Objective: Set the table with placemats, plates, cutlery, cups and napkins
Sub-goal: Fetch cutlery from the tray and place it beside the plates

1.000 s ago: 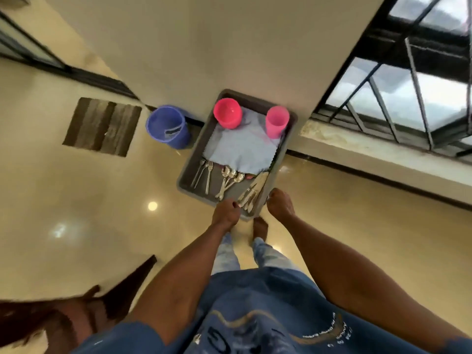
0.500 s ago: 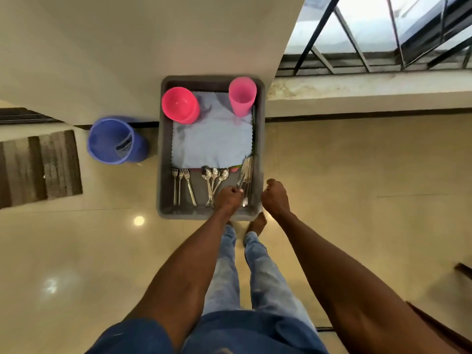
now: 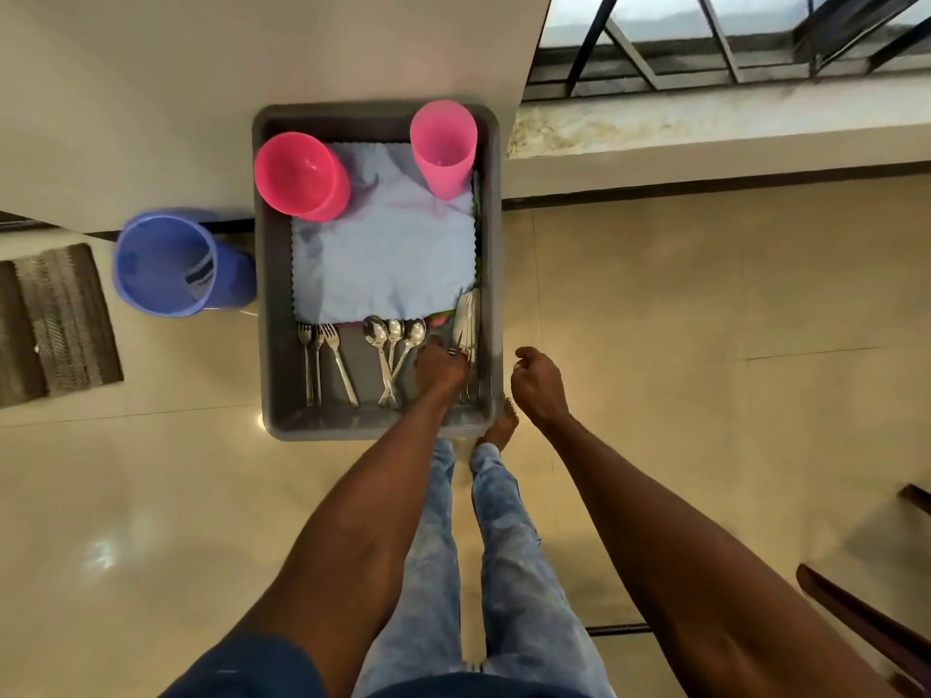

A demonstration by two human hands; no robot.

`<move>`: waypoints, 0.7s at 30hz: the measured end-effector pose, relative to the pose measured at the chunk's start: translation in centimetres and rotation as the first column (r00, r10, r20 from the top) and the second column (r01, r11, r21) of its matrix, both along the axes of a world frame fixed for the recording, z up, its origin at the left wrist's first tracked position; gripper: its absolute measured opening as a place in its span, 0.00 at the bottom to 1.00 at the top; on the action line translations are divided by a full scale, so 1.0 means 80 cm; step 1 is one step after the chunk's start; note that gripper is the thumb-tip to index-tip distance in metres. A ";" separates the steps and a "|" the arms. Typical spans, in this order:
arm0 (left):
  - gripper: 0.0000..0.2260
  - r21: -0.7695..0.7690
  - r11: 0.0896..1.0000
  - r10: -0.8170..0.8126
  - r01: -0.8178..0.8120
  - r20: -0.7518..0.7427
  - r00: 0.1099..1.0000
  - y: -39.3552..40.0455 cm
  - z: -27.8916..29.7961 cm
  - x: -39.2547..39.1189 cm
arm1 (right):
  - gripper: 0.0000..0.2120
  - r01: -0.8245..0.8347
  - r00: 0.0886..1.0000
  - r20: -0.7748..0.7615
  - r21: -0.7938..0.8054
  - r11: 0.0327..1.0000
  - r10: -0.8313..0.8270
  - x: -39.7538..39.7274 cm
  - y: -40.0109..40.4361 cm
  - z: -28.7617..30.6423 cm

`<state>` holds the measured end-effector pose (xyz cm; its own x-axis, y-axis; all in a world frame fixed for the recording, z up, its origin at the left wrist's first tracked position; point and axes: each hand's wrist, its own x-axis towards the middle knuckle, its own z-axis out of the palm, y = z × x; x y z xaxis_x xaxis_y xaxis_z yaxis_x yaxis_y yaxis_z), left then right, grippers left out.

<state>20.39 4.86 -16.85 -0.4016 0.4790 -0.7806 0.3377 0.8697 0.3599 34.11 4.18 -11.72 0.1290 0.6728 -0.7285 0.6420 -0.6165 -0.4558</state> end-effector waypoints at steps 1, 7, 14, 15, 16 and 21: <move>0.19 -0.004 1.000 0.012 -0.012 0.008 1.000 0.002 0.000 0.001 | 0.21 0.019 1.000 -0.019 -0.014 1.000 -0.019 0.002 0.000 -0.002; 0.11 0.008 1.000 0.003 -0.004 0.031 0.999 0.008 -0.010 0.009 | 0.23 0.129 0.977 -0.160 -0.070 0.989 -0.138 0.005 0.003 -0.010; 0.08 0.018 0.995 -0.102 0.103 -0.047 0.994 0.016 -0.010 0.025 | 0.24 0.173 0.962 -0.200 -0.068 0.983 -0.183 0.005 0.004 -0.015; 0.09 0.021 0.995 -0.100 0.101 -0.047 0.994 0.017 -0.009 0.028 | 0.23 0.182 0.961 -0.199 -0.074 0.981 -0.193 0.006 0.005 -0.015; 0.09 0.020 0.996 -0.088 0.089 -0.042 0.995 0.018 -0.008 0.030 | 0.23 0.187 0.959 -0.202 -0.078 0.979 -0.200 0.007 0.004 -0.015; 0.08 0.004 0.999 -0.041 0.041 0.045 0.998 0.025 -0.008 0.028 | 0.24 0.185 0.954 -0.231 -0.060 0.981 -0.193 0.004 0.008 -0.014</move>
